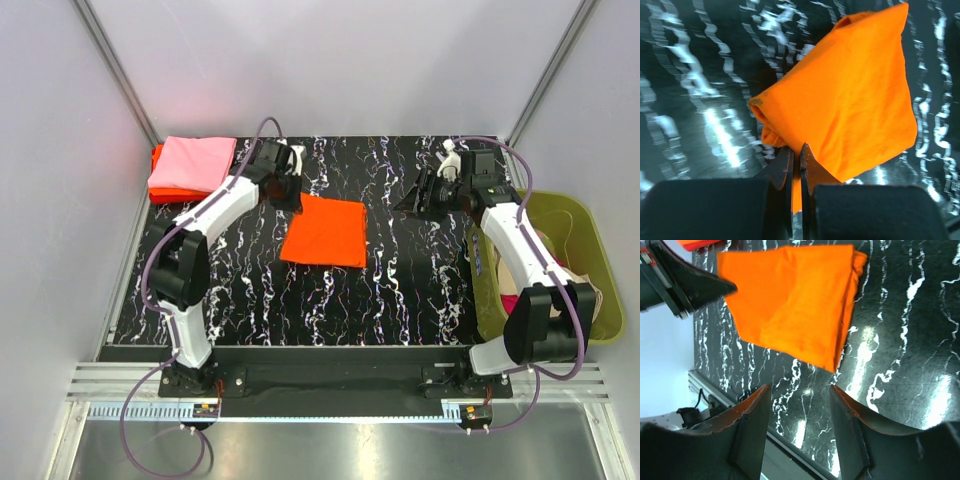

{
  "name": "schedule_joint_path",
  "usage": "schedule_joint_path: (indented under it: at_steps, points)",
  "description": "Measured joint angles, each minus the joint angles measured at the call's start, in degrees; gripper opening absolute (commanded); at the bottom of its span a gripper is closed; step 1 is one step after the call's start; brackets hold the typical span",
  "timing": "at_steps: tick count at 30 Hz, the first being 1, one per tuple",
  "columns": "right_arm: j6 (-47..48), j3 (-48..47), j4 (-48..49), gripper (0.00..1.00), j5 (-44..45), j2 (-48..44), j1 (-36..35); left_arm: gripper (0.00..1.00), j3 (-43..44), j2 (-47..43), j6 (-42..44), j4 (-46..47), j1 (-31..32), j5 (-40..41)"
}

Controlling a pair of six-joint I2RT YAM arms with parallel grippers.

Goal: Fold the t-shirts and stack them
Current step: Neatly place the folded tshirt to the corner

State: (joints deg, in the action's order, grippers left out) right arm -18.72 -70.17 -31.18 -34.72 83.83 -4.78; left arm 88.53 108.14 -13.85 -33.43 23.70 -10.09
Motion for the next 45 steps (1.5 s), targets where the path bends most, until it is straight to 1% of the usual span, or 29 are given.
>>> schedule_joint_path:
  at_steps: [7, 12, 15, 20, 23, 27, 32, 38, 45]
  points:
    - [-1.51, 2.93, 1.77, 0.58, -1.64, -2.51, -0.11, 0.0, 10.43, 0.0, 7.96, -9.35, -3.8, 8.7]
    - [-3.1, 4.0, 4.44, 0.59, -3.61, -3.17, -0.11, 0.0, 16.79, 0.0, 14.27, -12.17, -7.32, 15.32]
    - [-3.63, 4.0, 5.88, 0.59, -4.11, -3.17, -0.15, 0.0, 20.65, 0.87, 17.38, -13.27, -9.81, 17.49]
    - [-4.17, 4.55, 8.15, 0.6, -4.81, -3.17, -0.17, 0.0, 29.09, 6.27, 22.34, -13.46, -15.12, 19.56]
    - [-4.33, 5.07, 8.83, 0.6, -5.14, -3.17, -0.17, 0.0, 32.7, 9.94, 26.36, -13.22, -17.75, 20.31]
    - [-4.55, 5.07, 9.27, 0.6, -5.42, -3.17, -0.17, 0.0, 34.14, 12.57, 31.41, -13.16, -20.09, 21.55]
    - [-4.68, 5.07, 9.51, 0.62, -5.49, -3.08, -0.17, 0.0, 35.45, 12.81, 36.22, -12.96, -22.4, 21.11]
    - [-4.7, 5.07, 9.51, 0.63, -5.53, -2.1, -0.17, 0.0, 39.78, 12.79, 37.0, -10.32, -25.57, 19.8]
    - [-4.7, 5.07, 9.51, 0.64, -6.47, -1.49, -0.17, 0.0, 40.13, 12.79, 37.9, -8.9, -28.02, 19.34]
